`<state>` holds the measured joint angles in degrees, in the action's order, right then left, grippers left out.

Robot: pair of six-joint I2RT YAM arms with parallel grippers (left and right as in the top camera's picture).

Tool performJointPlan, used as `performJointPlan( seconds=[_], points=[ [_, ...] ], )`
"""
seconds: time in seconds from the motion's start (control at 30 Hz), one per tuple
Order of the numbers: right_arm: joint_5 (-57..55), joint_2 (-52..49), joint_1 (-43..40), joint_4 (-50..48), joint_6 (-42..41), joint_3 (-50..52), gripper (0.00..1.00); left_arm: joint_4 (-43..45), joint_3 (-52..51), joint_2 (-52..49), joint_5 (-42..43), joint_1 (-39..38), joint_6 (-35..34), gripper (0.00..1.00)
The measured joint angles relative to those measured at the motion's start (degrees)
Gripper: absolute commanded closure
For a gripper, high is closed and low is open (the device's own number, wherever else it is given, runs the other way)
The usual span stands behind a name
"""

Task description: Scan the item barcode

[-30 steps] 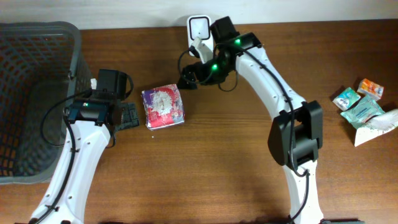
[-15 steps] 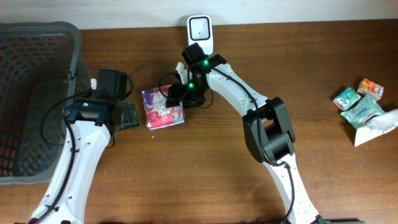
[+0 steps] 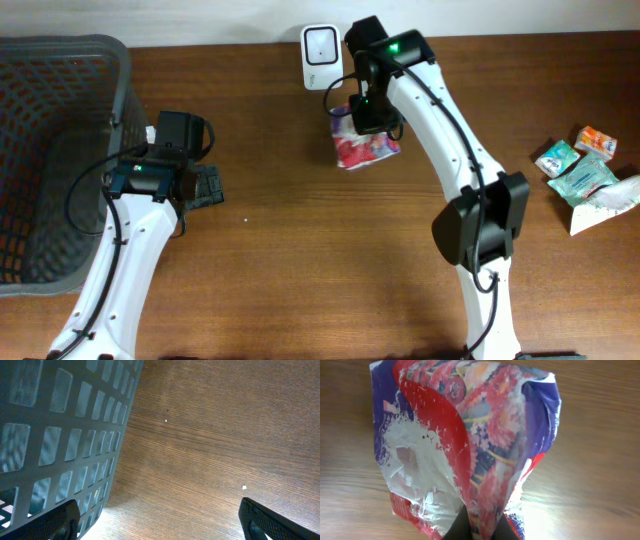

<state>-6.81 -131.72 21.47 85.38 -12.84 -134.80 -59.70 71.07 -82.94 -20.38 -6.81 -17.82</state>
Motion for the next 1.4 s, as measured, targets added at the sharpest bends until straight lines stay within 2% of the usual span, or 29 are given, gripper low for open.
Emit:
performJointPlan(
  seconds=[0.13,0.23,0.33,0.43,0.5,0.6,0.67,0.7,0.77,0.83,0.97,1.03,1.1,1.13,1.17,1.23,1.27,1.3,1.4],
  points=[
    [-19.1,0.0,0.2,5.9,-3.7,0.0,0.96,0.0,0.0,0.0,0.0,0.0,0.0,0.01],
    [-25.4,0.0,-1.2,6.7,-5.4,2.3,0.96,0.0,0.0,0.0,0.0,0.0,0.0,0.01],
    [-26.8,-0.1,-3.4,1.1,-6.3,9.9,0.95,0.1,0.0,0.0,0.0,0.0,0.0,0.01],
    [-25.1,-0.2,-3.3,-1.9,-6.6,14.6,0.62,0.0,0.0,0.0,0.0,0.0,0.0,0.01],
    [-22.1,-0.2,-1.6,-2.8,-6.8,14.7,0.59,0.0,0.0,0.0,0.0,0.0,0.0,0.01],
    [-18.2,-0.2,3.7,-5.2,-6.7,14.7,0.46,0.0,0.0,0.0,0.0,0.0,0.0,0.01],
    [-13.0,-0.2,9.1,-8.3,-6.7,14.7,0.44,0.0,0.0,0.0,0.0,0.0,0.0,0.01],
    [-9.6,-0.2,11.7,-9.7,-6.7,14.7,0.4,0.0,0.0,0.0,0.0,0.0,0.0,0.01],
    [-3.6,-0.2,16.0,-11.3,-6.6,13.6,0.18,0.0,0.0,0.0,0.0,0.0,0.0,0.01],
    [-1.4,-0.3,17.7,-10.6,-4.7,11.1,0.14,0.0,0.0,0.0,0.0,0.0,0.0,0.01],
    [0.3,-0.3,13.1,-4.4,-2.9,1.2,0.09,0.0,0.0,0.0,0.0,0.0,0.0,0.01],
    [2.2,-0.3,5.3,-1.7,-1.3,-0.2,0.0,0.0,0.0,0.0,0.0,0.0,0.0,0.01],
    [8.1,-0.3,-5.7,1.8,2.8,-0.1,0.0,0.0,0.0,0.0,0.0,0.0,0.0,0.01],
    [12.7,-0.3,-10.5,4.1,5.6,0.4,0.04,0.0,0.0,0.0,0.0,0.0,0.0,0.01],
    [16.6,-0.3,-14.0,5.0,7.0,1.2,0.18,0.0,0.0,0.0,0.0,0.0,0.0,0.01],
    [26.5,-0.3,-21.0,8.1,10.0,5.3,0.75,0.0,0.0,0.0,0.0,0.0,0.0,0.01],
    [29.4,-0.3,-22.6,8.7,10.4,7.7,0.9,0.1,0.0,0.0,0.0,0.0,0.0,0.01],
    [31.2,-0.3,-23.2,8.5,10.9,10.0,0.96,0.0,0.0,0.0,0.0,0.0,0.0,0.01],
    [33.7,-0.3,-22.5,8.1,11.6,17.5,0.96,0.0,0.0,0.0,0.0,0.0,0.0,0.01]
  ],
)
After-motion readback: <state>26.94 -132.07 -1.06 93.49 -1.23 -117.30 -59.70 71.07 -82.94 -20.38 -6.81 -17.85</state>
